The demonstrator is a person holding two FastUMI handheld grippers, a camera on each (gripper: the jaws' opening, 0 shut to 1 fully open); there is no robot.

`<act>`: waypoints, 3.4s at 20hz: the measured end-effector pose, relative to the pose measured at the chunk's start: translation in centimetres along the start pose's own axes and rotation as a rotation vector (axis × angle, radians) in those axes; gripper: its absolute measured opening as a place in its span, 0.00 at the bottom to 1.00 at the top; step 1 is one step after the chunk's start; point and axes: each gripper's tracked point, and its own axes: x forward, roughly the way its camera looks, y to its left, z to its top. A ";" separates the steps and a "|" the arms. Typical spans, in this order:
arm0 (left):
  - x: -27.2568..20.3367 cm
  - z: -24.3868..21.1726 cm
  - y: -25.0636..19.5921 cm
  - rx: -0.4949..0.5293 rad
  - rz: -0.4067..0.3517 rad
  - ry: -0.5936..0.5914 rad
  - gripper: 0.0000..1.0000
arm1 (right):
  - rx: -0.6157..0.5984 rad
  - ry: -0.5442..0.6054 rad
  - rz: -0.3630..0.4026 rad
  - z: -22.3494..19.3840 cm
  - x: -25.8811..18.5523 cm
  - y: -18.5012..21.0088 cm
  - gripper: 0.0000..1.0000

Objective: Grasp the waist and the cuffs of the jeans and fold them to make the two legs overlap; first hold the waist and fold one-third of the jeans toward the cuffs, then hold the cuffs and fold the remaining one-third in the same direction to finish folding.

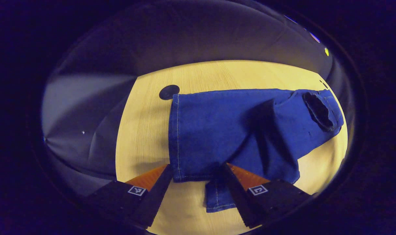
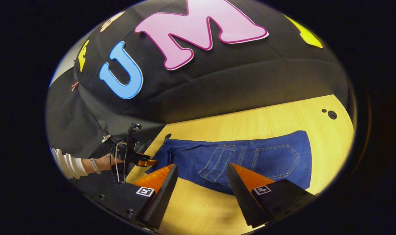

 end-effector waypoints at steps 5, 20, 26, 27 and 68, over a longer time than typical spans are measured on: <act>0.6 0.2 -0.1 0.015 -0.042 -0.008 0.96 | 0.023 0.001 -0.013 -0.2 -0.4 -0.9 0.94; 0.1 0.6 -4.9 0.049 -0.133 0.079 0.07 | 0.047 -0.026 -0.045 0.3 -2.2 -2.2 0.94; -6.5 6.4 -9.3 -0.039 -0.314 -0.060 0.06 | 0.081 -0.068 -0.072 1.9 -4.4 -4.0 0.93; -8.6 8.3 -10.9 -0.063 -0.359 -0.101 0.06 | 0.093 -0.076 -0.076 2.2 -4.7 -4.3 0.93; -41.8 -0.9 -36.8 0.091 -0.219 -0.880 0.96 | -0.439 -0.449 -0.446 6.2 -36.3 -2.2 0.95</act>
